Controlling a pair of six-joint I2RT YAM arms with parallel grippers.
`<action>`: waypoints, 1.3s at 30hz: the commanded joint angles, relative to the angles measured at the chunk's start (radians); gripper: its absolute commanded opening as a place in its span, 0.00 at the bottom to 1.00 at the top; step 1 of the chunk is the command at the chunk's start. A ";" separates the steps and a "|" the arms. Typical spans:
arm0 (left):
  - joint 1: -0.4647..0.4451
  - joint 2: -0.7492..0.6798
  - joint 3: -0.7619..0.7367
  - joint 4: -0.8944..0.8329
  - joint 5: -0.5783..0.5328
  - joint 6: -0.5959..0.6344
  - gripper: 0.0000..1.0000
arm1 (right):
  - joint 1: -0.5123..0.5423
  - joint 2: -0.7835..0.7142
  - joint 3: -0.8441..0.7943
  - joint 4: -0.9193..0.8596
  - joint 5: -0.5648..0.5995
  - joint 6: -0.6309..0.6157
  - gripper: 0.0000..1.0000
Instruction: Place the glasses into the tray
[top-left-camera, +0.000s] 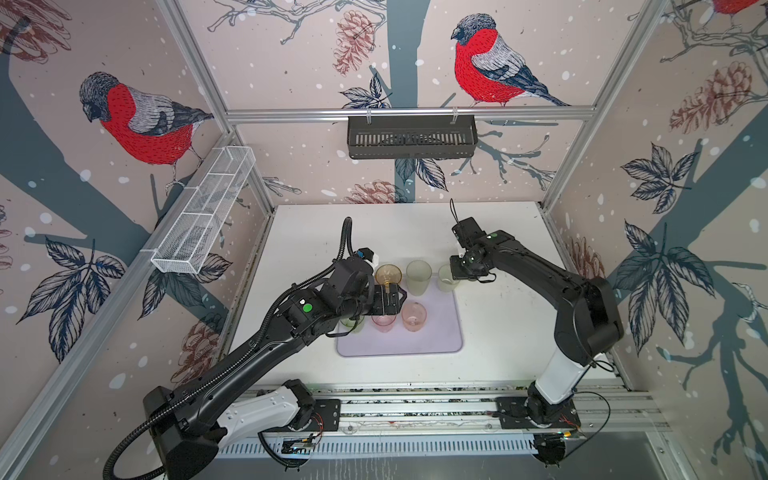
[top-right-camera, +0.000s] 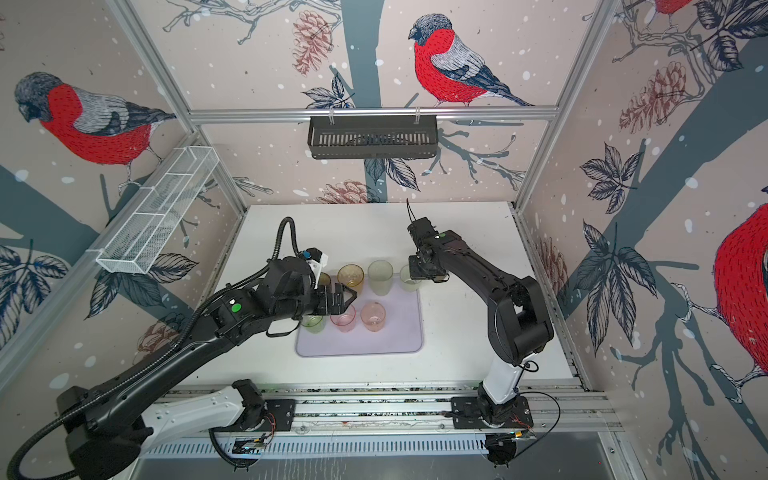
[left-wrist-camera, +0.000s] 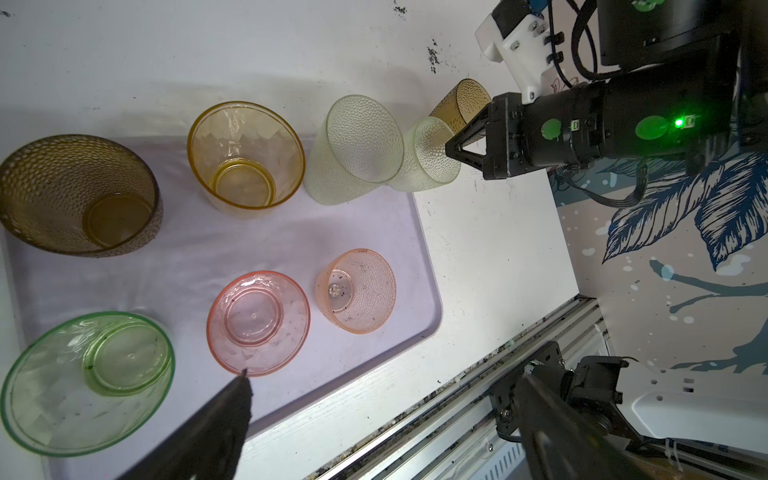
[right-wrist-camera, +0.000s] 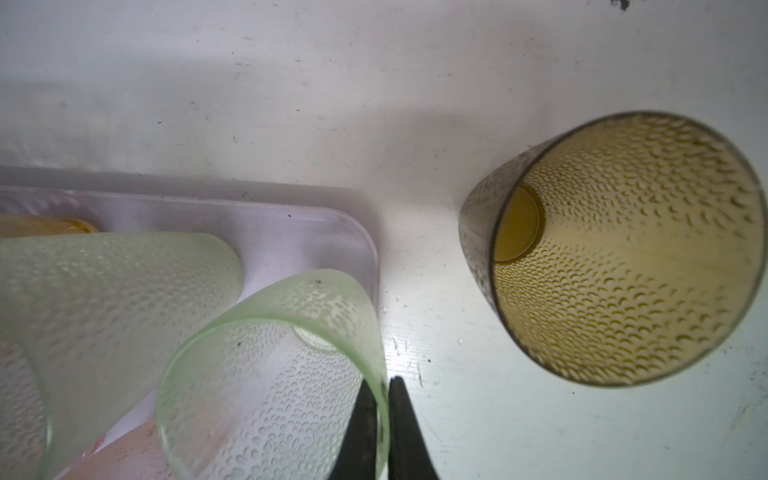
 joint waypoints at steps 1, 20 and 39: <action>-0.002 -0.005 -0.005 0.002 -0.016 -0.013 0.98 | 0.001 0.009 0.008 0.020 -0.006 0.005 0.01; -0.002 0.000 -0.003 0.007 -0.019 -0.011 0.98 | 0.003 0.040 -0.009 0.046 -0.018 0.007 0.01; -0.002 0.005 -0.003 0.013 -0.017 -0.010 0.98 | 0.003 0.055 -0.011 0.048 -0.020 0.006 0.02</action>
